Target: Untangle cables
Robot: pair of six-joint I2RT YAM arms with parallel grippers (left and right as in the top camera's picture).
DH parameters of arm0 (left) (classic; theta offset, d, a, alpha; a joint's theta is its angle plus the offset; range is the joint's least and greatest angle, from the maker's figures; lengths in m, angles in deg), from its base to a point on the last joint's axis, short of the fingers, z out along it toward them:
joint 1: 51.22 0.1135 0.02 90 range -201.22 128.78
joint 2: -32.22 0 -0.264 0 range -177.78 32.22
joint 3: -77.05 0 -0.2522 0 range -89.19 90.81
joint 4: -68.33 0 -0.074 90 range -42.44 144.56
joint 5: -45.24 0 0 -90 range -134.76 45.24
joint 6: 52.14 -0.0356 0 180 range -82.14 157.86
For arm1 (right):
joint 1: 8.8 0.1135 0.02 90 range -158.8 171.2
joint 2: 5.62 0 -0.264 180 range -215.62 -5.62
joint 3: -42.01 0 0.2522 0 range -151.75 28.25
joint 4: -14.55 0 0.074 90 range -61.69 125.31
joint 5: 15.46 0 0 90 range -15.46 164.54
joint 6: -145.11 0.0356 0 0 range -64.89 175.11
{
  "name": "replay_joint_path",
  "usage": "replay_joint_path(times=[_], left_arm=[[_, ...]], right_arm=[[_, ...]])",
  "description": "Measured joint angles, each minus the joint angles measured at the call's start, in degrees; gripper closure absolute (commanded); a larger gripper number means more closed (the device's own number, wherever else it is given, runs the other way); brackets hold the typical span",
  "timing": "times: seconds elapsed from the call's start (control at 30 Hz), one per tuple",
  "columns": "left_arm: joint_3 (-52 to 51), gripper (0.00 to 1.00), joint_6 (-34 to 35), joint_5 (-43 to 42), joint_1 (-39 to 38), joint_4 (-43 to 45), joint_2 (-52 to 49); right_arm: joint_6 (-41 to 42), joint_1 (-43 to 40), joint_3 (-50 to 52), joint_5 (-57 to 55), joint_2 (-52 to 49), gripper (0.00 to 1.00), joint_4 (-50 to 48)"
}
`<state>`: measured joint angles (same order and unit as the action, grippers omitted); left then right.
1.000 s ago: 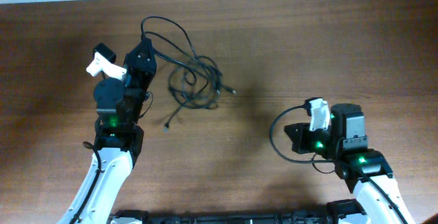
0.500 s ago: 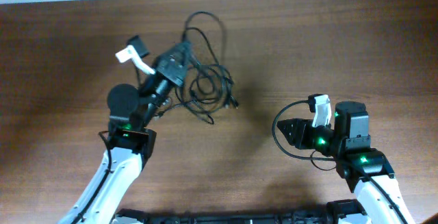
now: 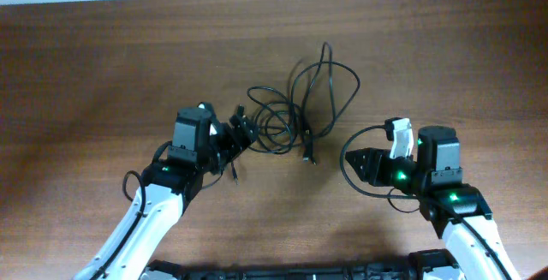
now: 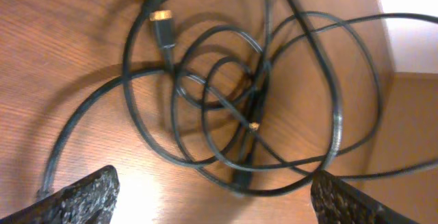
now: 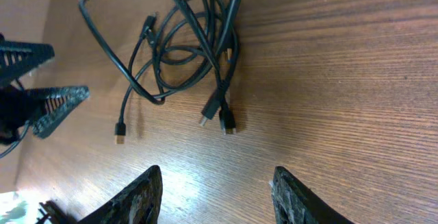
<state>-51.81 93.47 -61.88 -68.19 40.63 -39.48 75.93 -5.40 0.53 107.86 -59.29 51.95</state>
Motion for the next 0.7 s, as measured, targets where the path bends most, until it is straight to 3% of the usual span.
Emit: replay_joint_path(times=[0.13, 0.27, 0.4, 0.43, 0.6, 0.67, 0.7], left_arm=[[0.00, 0.09, -6.21, 0.70, 0.00, -0.13, 0.00], [0.00, 0.16, -11.39, 0.66, -0.09, 1.51, 0.00], [-0.02, 0.16, -14.12, 0.68, -1.79, 10.32, -0.09], [0.04, 0.21, -14.53, 0.66, -2.99, 15.26, -0.72], [0.37, 0.24, -15.54, 0.61, -6.45, 31.95, -11.69], [0.17, 0.36, -14.60, 0.66, -6.49, 39.08, -18.12], [0.15, 0.55, -13.60, 0.63, -6.49, 41.99, -20.24]], right_arm=[[0.00, 0.00, 0.00, 0.02, -3.37, 0.51, -0.02], [0.22, 0.00, 0.00, 0.04, -7.15, 0.51, -0.04], [1.64, 0.00, 0.00, 0.37, -9.38, 0.51, -0.35], [1.75, 0.00, 0.00, 0.61, -9.42, 0.51, -0.31], [1.95, 0.00, 0.00, 2.23, -9.51, 0.51, -0.42], [1.95, 0.00, 0.00, 2.71, -9.51, 0.51, -0.50], [1.95, 0.00, 0.00, 2.80, -9.55, 0.51, -0.48]])
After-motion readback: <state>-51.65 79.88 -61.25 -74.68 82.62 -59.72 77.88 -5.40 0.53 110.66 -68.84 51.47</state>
